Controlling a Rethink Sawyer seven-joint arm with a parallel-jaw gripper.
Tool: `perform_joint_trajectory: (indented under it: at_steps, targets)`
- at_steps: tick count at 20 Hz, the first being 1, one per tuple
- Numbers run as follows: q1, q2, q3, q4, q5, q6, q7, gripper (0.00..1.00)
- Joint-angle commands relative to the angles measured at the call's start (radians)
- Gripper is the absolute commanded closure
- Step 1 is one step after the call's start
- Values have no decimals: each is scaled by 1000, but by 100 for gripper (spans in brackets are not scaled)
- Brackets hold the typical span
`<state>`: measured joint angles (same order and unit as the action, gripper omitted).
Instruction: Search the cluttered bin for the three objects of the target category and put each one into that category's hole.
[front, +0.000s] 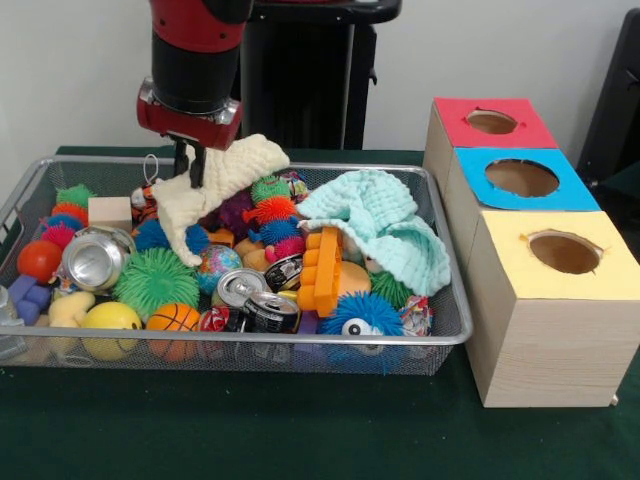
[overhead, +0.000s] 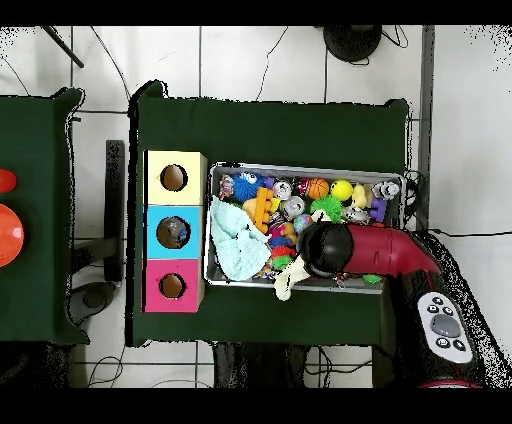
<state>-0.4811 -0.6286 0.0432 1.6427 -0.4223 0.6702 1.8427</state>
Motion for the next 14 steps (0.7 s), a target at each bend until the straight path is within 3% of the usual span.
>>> perform_joint_trajectory:
  at_steps: [1, 8, 11, 12, 14]
  targets:
    - [-31, 20, 64, -33, -38, -28, -50, 100]
    - [-48, 43, 87, -68, -49, -6, -93, 100]
    - [-54, 39, 94, -47, -38, -34, -75, 100]
    - [-56, 37, 97, -40, -34, -43, -68, 0]
    - [-13, 39, 67, -17, -30, -81, 18, 0]
